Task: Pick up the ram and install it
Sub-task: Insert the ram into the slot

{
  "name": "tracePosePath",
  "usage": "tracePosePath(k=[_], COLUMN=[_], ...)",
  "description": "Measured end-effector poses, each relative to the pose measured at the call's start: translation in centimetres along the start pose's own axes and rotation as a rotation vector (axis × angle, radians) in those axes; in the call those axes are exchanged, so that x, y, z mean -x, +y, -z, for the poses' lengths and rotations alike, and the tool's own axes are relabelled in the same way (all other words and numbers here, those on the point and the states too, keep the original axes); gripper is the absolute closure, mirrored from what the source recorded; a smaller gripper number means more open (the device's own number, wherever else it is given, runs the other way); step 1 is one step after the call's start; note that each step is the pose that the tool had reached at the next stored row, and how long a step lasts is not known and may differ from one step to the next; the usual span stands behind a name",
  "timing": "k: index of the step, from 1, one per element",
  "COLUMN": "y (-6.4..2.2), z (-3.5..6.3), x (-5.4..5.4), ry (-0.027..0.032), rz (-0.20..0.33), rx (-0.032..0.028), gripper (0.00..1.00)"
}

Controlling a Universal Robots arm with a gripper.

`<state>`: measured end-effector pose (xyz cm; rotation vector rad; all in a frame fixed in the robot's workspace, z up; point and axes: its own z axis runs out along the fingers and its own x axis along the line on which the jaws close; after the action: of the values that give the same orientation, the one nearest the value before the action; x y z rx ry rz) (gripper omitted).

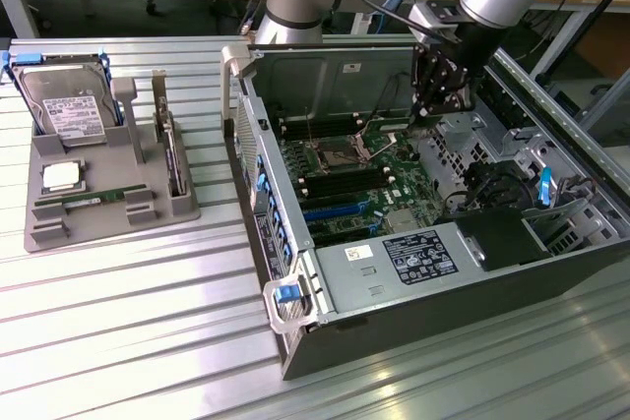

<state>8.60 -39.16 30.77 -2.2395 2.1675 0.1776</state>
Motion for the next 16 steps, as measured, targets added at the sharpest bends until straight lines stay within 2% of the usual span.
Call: tracePosePath(k=[16], y=[-0.07], z=[-1.02], x=[-0.1], ry=[0.0], rz=[0.0], rx=[0.0], gripper=[0.88])
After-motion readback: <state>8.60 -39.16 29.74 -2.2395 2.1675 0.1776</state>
